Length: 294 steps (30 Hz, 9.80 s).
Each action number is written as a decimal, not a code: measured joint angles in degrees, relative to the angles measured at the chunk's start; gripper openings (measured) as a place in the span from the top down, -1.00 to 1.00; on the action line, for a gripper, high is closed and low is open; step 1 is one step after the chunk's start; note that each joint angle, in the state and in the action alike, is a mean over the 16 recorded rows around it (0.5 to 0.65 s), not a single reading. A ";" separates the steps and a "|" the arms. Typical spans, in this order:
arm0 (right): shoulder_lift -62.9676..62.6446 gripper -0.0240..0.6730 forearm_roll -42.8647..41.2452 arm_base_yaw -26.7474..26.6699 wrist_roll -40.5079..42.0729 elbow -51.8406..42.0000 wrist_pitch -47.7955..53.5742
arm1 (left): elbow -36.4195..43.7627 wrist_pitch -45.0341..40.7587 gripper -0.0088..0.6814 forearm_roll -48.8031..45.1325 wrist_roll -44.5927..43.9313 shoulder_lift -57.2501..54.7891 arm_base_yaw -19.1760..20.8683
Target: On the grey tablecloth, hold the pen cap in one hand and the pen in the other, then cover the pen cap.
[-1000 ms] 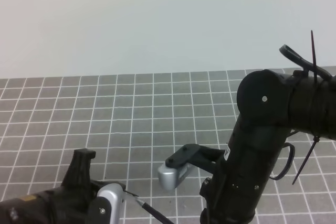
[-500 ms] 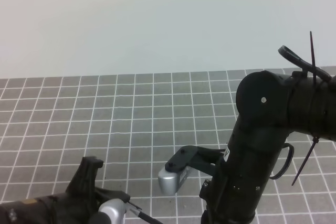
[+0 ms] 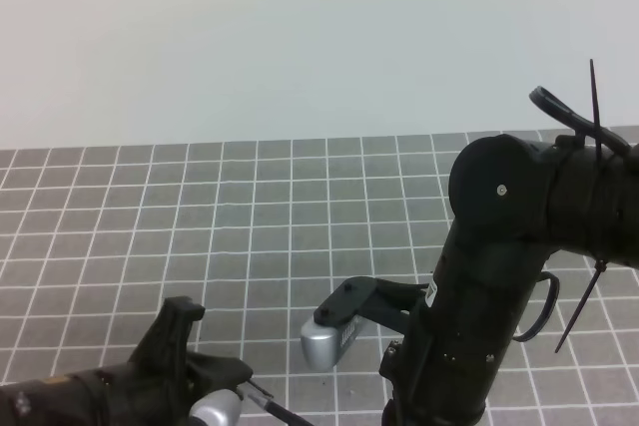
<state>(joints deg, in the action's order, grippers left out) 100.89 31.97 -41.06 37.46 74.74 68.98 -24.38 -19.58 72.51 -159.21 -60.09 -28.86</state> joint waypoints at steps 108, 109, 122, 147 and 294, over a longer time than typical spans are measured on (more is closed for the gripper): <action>4.19 0.73 0.06 0.00 -4.42 4.18 -0.02 | 0.12 12.78 0.55 15.80 -6.66 -4.39 -11.98; 4.20 0.73 -0.04 0.00 -4.45 4.21 -0.02 | 0.12 12.66 0.52 16.17 -6.63 -4.39 -12.01; 4.24 0.73 -4.21 0.04 -7.03 4.49 -0.30 | 0.12 16.15 0.19 19.66 -6.37 -4.39 -12.26; 6.75 0.73 -9.67 10.47 -30.72 4.49 -16.67 | -4.11 48.50 0.97 28.28 39.79 -4.39 -12.26; -84.49 0.92 -60.08 10.49 -57.61 -51.69 -28.50 | 4.56 39.70 0.97 13.05 75.51 29.02 -12.26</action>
<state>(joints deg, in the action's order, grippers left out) 16.40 -28.11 -30.57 -20.16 23.05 40.48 -19.81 20.12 85.56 -83.70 -31.08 -41.12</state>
